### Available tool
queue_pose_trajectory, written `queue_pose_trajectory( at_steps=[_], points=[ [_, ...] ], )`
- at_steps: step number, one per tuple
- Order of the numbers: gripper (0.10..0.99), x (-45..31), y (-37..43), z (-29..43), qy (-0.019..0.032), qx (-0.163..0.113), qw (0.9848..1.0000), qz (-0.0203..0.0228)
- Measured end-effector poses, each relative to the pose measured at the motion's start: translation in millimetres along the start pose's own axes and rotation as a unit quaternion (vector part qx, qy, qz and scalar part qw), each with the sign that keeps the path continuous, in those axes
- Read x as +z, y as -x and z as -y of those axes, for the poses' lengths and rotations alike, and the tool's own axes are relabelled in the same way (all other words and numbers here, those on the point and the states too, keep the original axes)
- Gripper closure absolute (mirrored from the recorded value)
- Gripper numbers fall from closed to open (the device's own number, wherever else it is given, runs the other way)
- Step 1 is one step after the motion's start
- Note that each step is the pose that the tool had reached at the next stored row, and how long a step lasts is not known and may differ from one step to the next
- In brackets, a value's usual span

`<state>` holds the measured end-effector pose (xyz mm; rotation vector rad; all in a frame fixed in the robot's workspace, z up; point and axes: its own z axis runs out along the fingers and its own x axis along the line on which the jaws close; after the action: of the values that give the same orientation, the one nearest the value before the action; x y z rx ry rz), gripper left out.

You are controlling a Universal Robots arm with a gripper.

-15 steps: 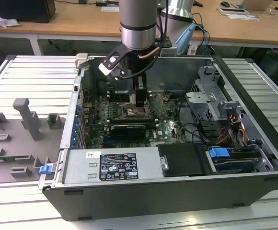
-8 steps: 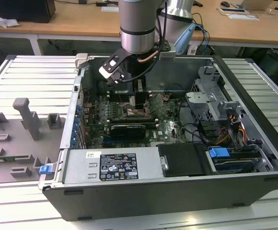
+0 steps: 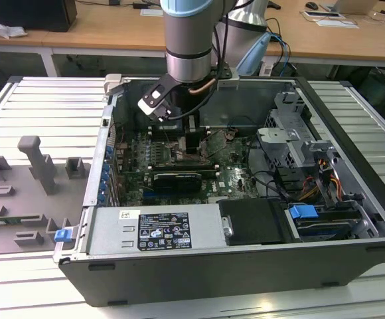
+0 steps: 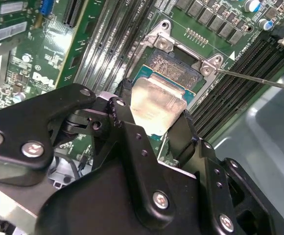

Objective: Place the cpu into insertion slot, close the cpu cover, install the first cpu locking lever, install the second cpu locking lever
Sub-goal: 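Place the cpu into insertion slot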

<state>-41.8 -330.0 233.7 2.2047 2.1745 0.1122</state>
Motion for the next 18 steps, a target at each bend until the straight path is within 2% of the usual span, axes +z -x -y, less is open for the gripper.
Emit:
queue_pose_trajectory(
  at_steps=[4,18],
  points=[
    [0.545,5.2,-0.9,1.1,-0.0001,-0.002,1.0000,-0.0001],
    [0.545,9.6,-1.2,3.5,0.0000,-0.002,1.0000,-0.0003]
  ],
)
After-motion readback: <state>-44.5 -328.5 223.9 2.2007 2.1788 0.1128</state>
